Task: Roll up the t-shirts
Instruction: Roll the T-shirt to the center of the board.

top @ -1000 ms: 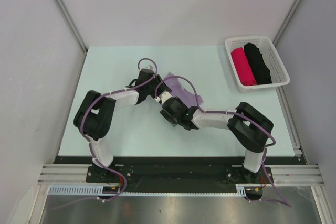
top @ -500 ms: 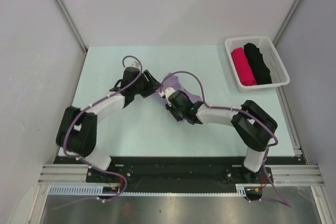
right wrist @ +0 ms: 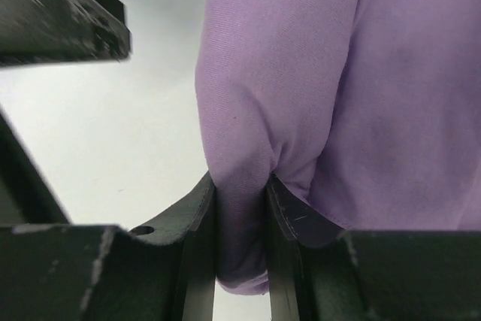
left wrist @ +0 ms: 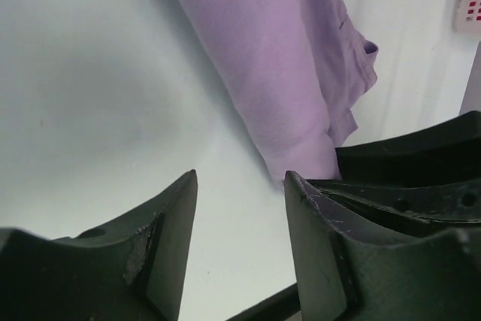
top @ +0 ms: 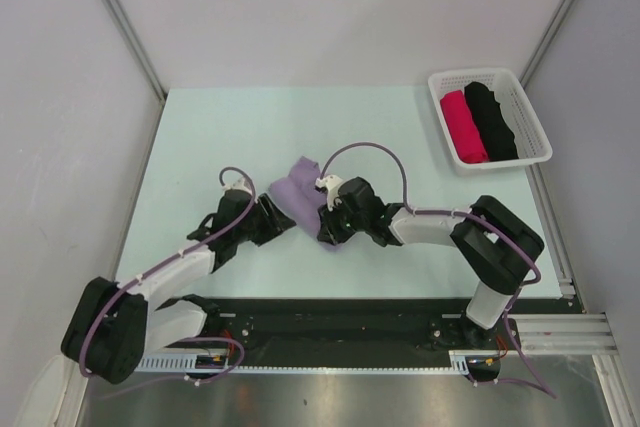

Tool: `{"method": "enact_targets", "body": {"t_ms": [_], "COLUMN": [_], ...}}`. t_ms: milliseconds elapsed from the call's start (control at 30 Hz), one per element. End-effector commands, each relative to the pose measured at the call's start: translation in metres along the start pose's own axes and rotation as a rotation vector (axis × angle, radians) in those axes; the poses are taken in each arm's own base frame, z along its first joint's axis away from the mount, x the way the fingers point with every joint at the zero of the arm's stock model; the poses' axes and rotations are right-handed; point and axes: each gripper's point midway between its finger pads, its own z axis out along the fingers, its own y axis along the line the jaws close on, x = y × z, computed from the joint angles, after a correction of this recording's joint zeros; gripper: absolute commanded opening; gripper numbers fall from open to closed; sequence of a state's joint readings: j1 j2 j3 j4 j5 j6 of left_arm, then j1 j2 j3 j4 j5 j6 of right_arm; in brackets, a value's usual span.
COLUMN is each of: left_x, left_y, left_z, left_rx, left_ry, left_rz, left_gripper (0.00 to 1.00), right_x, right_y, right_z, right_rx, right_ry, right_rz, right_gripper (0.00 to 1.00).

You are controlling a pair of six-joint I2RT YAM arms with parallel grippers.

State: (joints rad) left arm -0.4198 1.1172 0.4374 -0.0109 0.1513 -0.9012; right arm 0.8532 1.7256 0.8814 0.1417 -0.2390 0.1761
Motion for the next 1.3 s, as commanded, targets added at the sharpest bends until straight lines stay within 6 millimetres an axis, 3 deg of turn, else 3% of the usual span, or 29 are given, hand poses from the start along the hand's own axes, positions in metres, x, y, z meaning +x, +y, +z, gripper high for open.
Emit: {"method": "enact_targets", "body": {"t_ms": [0,433,900,1267], "left_x": [0.009,0.009,0.006,-0.003], "left_y": [-0.001,-0.019,-0.006,-0.017], "left_z": [-0.007,0.006,0.021,0.033], "left_rx": [0.021,0.024,-0.084,-0.101], "left_ry": [-0.040,-0.036,-0.041,-0.055], "left_rz": [-0.011,0.028,0.026,0.031], "left_gripper": [0.55,0.52,0.52,0.47], "right_x": [0.028,0.032,0.036,0.034], "right_y": [0.042,0.029,0.025,0.024], "right_z": [-0.007,-0.005,-0.002,-0.001], "right_rx": [-0.202,-0.222,-0.213,-0.219], "right_ry": [0.084,0.107,0.115,0.107], "right_rz": [0.127,0.237,0.259,0.272], "right_gripper": [0.20,0.20,0.20,0.23]}}
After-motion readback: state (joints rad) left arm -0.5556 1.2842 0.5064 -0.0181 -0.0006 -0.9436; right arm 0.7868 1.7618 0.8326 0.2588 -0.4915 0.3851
